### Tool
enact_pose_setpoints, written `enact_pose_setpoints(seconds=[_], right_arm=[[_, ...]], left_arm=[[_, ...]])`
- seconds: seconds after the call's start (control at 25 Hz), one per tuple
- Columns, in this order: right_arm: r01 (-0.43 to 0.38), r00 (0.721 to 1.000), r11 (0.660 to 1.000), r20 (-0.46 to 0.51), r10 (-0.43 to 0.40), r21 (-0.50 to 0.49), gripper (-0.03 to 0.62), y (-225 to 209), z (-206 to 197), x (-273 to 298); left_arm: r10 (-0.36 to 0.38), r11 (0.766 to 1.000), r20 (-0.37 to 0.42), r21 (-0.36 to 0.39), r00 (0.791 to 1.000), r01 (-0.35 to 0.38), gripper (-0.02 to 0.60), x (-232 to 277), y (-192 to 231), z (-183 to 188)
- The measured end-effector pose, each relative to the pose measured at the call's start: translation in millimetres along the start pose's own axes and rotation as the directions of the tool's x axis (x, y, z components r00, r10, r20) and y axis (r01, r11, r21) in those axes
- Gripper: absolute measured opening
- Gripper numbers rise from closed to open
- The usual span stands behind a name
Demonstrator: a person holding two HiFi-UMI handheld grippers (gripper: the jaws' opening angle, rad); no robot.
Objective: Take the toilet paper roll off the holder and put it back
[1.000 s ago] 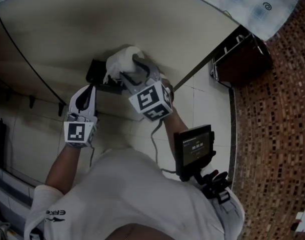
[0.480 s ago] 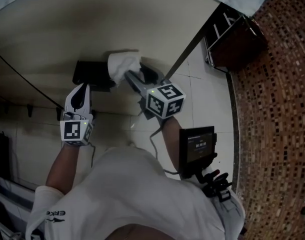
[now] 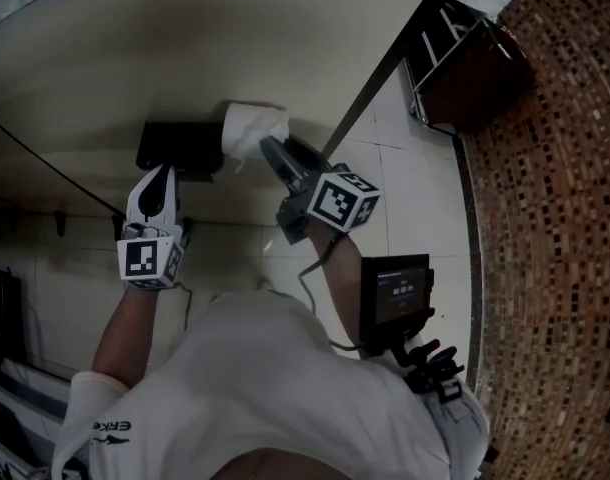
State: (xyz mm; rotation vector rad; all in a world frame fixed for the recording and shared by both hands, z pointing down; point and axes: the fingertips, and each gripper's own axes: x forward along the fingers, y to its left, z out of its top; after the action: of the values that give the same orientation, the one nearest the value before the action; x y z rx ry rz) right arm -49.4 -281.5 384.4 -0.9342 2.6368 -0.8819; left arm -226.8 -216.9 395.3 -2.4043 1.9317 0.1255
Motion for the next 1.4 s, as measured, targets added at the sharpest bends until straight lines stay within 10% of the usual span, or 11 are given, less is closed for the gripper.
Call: enact_pose_setpoints(seconds=[1.4], right_arm=[[0.086,0.996,0.975,-0.044,-0.079,0.204,0.178,-54,-67,-34]], left_arm=[[0.082,0.997,-0.215,0.031,0.973,-0.077,0.003,-25,57,-93]])
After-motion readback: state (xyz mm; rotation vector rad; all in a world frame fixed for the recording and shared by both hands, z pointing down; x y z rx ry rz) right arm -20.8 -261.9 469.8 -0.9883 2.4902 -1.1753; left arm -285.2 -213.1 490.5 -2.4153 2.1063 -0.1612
